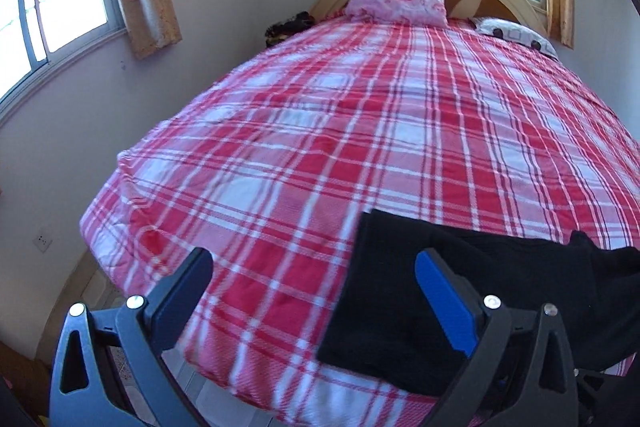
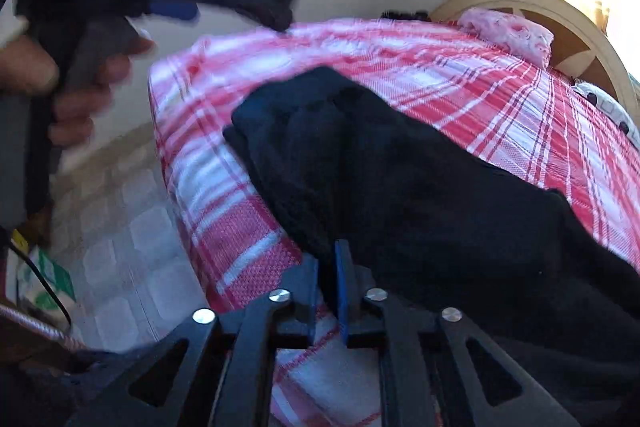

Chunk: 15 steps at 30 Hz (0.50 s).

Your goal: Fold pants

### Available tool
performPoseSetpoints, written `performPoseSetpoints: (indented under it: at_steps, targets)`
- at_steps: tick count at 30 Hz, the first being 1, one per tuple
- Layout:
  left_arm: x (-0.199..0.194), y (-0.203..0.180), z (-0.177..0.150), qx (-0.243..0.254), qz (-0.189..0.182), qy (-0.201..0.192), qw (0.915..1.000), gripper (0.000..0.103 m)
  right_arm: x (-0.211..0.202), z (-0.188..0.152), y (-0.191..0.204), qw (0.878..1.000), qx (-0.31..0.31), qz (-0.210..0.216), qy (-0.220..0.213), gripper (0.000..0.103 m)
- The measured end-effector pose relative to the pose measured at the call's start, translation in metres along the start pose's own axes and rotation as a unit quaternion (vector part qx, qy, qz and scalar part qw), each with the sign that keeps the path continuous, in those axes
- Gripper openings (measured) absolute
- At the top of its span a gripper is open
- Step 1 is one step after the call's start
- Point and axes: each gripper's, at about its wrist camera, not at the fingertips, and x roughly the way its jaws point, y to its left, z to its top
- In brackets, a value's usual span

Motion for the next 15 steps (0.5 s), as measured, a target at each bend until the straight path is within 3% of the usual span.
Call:
performPoseSetpoints:
  at_steps: [2, 3, 6, 9, 11, 13, 15]
  targets:
    - [0.005, -0.017, -0.001, 0.014, -0.002, 0.004, 0.9999, 0.103, -0.001, -0.001, -0.001, 0.999, 0.016, 0.039, -0.005, 0.056]
    - [0.006, -0.021, -0.002, 0.02, 0.001, 0.003, 0.9998, 0.103, -0.003, -0.001, -0.002, 0.998, 0.021, 0.059, -0.007, 0.062]
    - [0.012, -0.037, -0.007, 0.043, 0.016, 0.0, 0.9989, 0.103, -0.014, 0.0, -0.002, 0.996, 0.031, 0.077, -0.018, 0.065]
    - [0.025, -0.041, -0.017, 0.05, 0.013, 0.021, 0.9984, 0.103, -0.046, 0.003, -0.022, 0.994, 0.07, 0.048, -0.071, 0.065]
    - [0.035, -0.041, -0.025, 0.055, 0.019, 0.037, 0.9976, 0.103, -0.071, 0.002, -0.05, 0.989, 0.114, 0.006, -0.098, 0.065]
    - [0.041, -0.039, -0.034, 0.054, 0.019, 0.046, 0.9973, 0.103, -0.102, -0.006, -0.088, 0.976, 0.175, -0.045, -0.124, 0.064]
    - [0.041, -0.036, -0.039, 0.038, 0.011, 0.035, 0.9986, 0.103, -0.14, -0.023, -0.137, 0.951, 0.246, -0.114, -0.148, 0.064]
